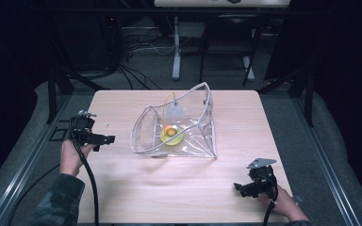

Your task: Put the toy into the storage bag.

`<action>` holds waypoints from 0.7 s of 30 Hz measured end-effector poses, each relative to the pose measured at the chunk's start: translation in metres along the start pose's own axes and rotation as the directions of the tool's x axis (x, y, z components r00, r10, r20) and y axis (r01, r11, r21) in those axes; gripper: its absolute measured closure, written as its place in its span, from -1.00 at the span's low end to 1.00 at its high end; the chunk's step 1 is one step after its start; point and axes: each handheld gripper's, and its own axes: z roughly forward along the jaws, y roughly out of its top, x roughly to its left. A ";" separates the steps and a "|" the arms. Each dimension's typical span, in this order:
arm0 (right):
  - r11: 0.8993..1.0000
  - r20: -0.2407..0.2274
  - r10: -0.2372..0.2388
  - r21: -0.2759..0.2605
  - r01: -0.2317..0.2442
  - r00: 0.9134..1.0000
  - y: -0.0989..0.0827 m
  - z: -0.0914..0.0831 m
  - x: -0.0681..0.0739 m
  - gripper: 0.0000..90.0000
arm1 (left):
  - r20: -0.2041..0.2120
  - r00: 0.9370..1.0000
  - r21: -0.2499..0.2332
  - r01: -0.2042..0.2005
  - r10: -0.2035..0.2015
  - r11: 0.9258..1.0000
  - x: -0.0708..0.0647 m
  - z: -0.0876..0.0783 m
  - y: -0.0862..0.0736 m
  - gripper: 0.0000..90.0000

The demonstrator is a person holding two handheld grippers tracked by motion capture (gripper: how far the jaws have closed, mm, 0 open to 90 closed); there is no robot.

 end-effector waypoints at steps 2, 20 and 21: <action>1.000 0.000 0.000 0.000 0.000 1.000 0.000 0.000 0.000 -1.00 | 0.001 1.000 0.014 0.017 -0.017 1.000 0.004 0.008 -0.011 -1.00; 1.000 0.000 0.000 0.000 0.000 1.000 0.000 0.000 0.000 -1.00 | 0.042 0.996 0.100 0.076 -0.080 0.992 0.009 0.062 -0.070 -1.00; 1.000 0.000 0.000 0.000 0.000 1.000 0.000 0.000 0.000 -1.00 | 0.043 0.996 0.097 0.072 -0.076 0.993 0.008 0.062 -0.070 -1.00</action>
